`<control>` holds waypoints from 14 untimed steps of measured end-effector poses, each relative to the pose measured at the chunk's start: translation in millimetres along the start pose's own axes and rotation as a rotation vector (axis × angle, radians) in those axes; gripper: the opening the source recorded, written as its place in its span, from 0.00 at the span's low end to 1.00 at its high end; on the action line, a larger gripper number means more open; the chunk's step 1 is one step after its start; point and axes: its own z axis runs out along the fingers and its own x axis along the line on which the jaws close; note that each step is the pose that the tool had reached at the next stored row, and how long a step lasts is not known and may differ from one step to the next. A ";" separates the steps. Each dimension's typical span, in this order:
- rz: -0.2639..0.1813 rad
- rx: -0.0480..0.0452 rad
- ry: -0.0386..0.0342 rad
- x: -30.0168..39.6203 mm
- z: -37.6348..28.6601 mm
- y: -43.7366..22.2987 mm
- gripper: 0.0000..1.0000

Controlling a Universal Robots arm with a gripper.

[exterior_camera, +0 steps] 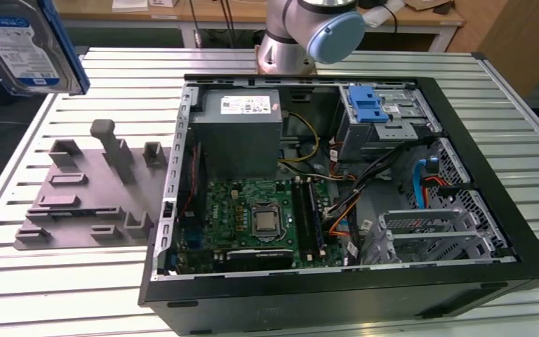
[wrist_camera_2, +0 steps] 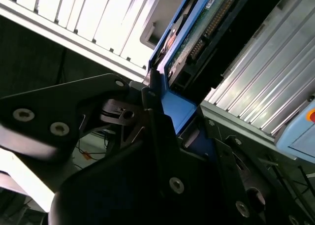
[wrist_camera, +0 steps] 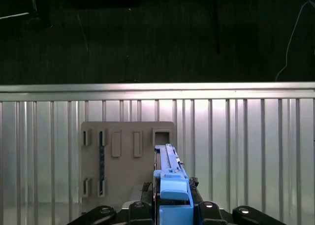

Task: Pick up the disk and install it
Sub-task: 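Pick up the disk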

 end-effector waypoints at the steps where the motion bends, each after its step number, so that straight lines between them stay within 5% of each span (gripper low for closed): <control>1: 0.000 -0.0001 0.0001 0.0 -4.5 0.0 0.36; 6: 0.000 0.0000 0.0000 0.0 -24.8 -0.1 0.36; 12: 0.000 -0.0001 0.0000 0.0 -25.2 -0.2 0.36; 14: 0.000 -0.0005 0.0002 -0.2 -25.3 -5.0 0.36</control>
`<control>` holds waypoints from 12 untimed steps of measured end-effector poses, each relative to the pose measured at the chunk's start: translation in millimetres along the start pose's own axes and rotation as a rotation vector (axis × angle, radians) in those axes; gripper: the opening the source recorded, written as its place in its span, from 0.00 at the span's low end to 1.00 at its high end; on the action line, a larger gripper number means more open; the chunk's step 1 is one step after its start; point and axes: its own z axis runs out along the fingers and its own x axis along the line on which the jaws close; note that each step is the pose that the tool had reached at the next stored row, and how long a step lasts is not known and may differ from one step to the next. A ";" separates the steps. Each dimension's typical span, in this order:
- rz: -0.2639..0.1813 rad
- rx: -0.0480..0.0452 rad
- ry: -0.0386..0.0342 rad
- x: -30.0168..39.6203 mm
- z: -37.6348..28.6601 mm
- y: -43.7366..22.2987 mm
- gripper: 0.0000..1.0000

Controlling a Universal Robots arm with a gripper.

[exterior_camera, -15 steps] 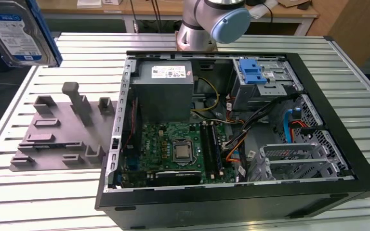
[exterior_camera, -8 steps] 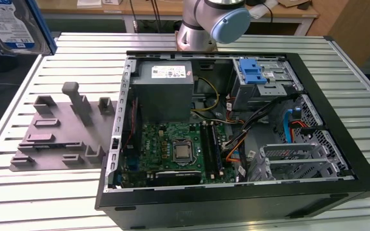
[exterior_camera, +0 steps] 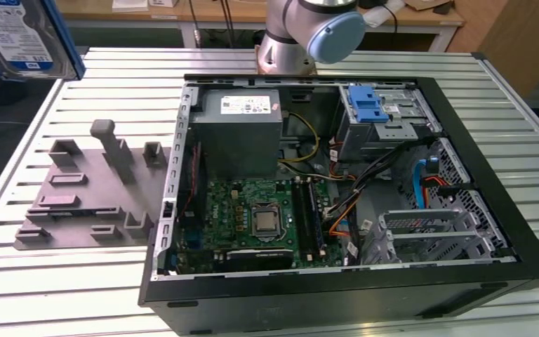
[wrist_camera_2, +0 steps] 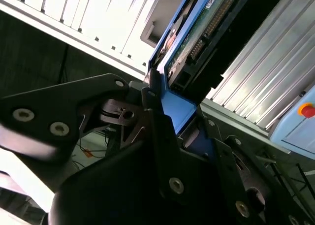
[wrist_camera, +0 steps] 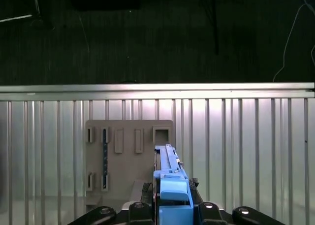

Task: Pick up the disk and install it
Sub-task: 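Pick up the disk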

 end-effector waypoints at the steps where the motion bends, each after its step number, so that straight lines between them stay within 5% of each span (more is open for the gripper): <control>1: 0.000 0.0004 -0.0002 -0.1 0.2 -4.4 0.36; 12: 0.000 0.0005 -0.0002 -1.3 0.9 -54.4 0.36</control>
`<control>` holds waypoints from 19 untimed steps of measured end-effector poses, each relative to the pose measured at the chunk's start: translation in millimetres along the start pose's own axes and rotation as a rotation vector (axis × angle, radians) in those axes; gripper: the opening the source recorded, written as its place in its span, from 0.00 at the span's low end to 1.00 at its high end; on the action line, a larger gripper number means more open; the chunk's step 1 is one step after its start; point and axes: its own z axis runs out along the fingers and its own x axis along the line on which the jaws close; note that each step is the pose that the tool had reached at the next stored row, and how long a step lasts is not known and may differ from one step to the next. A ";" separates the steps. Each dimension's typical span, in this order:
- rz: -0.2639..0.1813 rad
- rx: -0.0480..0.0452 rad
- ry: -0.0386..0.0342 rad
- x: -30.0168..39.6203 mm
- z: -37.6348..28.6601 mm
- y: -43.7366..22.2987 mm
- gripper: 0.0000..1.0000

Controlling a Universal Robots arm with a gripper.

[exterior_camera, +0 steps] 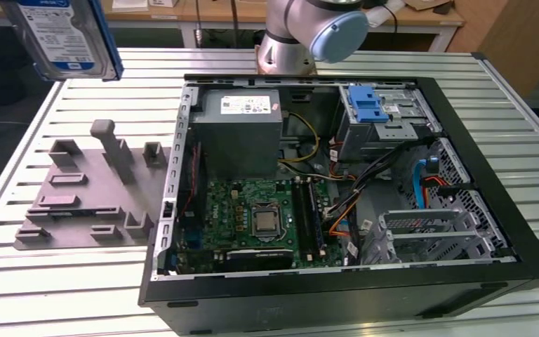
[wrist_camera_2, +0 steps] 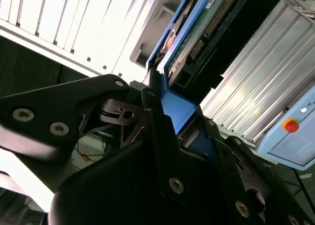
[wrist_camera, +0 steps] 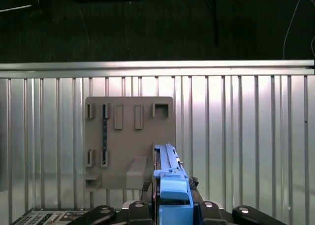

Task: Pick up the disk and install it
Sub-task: 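Pick up the disk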

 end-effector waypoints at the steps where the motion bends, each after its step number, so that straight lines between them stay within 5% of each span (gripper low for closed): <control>1: 0.000 0.0000 0.0000 -0.1 0.1 -4.5 0.36; 5: 0.000 -0.0008 0.0001 0.5 0.2 -19.6 0.36; 16: 0.000 -0.0010 0.0001 23.2 1.2 -24.2 0.36; 19: 0.000 -0.0010 0.0001 27.7 1.7 -30.7 0.36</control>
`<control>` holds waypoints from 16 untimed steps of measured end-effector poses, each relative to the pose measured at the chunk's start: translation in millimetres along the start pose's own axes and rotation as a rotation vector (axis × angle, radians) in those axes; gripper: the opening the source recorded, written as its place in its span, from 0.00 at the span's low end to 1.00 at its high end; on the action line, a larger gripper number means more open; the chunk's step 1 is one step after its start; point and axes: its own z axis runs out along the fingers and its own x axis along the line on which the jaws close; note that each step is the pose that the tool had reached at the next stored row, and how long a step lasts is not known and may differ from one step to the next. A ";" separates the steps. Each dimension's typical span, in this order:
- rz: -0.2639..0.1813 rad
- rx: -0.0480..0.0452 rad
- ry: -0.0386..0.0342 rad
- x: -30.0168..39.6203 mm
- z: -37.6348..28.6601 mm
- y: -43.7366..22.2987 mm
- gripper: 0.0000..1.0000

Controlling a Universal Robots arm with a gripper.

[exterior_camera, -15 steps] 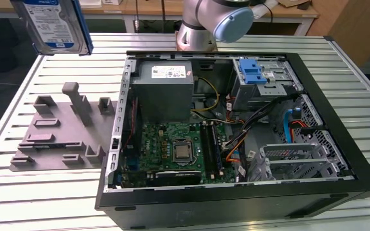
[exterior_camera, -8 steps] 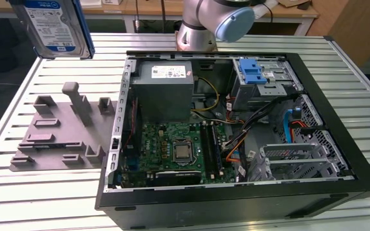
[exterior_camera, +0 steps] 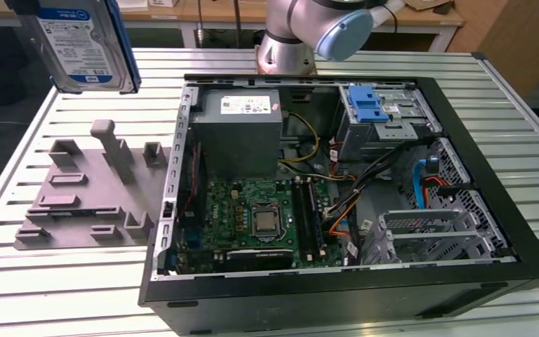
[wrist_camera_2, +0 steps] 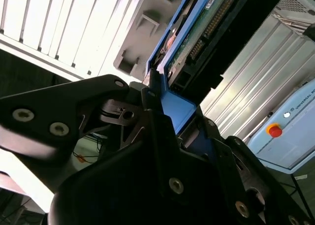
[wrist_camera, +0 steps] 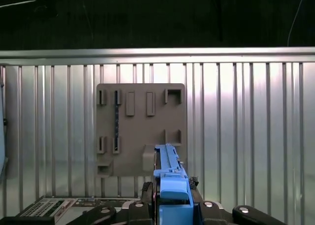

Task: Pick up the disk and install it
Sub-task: 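Pick up the disk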

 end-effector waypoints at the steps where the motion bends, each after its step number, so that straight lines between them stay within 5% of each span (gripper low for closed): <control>1: 0.000 -0.0003 0.0001 1.1 0.1 -2.8 0.36; 16: 0.000 -0.0023 0.0001 17.5 2.2 -46.4 0.36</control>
